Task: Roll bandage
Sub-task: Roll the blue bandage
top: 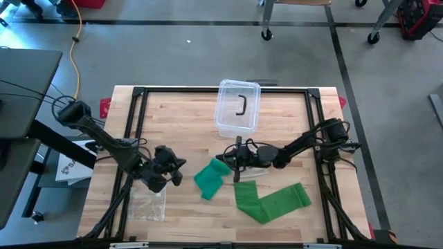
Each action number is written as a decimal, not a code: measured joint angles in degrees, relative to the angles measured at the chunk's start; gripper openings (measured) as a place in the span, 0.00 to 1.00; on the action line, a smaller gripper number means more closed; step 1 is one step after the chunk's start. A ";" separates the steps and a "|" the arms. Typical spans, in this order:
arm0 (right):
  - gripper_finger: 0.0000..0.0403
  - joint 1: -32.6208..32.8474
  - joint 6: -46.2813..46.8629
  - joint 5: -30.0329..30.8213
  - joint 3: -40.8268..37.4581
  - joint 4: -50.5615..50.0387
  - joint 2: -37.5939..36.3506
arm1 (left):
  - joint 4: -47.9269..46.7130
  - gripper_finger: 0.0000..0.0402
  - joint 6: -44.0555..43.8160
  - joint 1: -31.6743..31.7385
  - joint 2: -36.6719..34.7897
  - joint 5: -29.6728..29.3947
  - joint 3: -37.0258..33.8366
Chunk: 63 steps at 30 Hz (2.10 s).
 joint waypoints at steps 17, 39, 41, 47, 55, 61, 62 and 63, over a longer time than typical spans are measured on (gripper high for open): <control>0.03 3.61 8.65 0.88 -0.18 -62.09 -16.89 | 17.43 0.00 14.90 15.93 16.97 18.31 0.00; 0.41 4.14 11.01 9.51 -0.13 -53.85 -6.65 | 26.34 0.00 32.72 29.09 24.34 26.03 0.04; 0.39 4.35 11.24 7.69 -0.13 -55.00 -8.41 | 26.30 0.00 32.20 28.54 24.31 25.56 0.04; 0.36 2.59 11.59 7.78 -0.11 -54.37 -8.51 | 27.79 0.00 33.05 28.19 24.04 25.56 0.00; 0.35 -1.60 9.32 4.17 -0.13 -47.00 -2.79 | 31.81 0.00 34.52 28.98 25.60 25.88 0.02; 0.35 -1.47 8.33 1.67 -0.12 -43.78 -2.64 | 34.68 0.00 34.23 28.55 28.06 27.04 0.04; 0.35 -1.45 8.83 1.23 -0.13 -44.09 -2.76 | 34.73 0.00 33.70 28.40 28.29 26.78 0.09; 0.35 -1.45 9.64 0.83 -0.13 -43.98 -2.86 | 34.66 0.00 33.62 28.24 28.32 26.63 0.11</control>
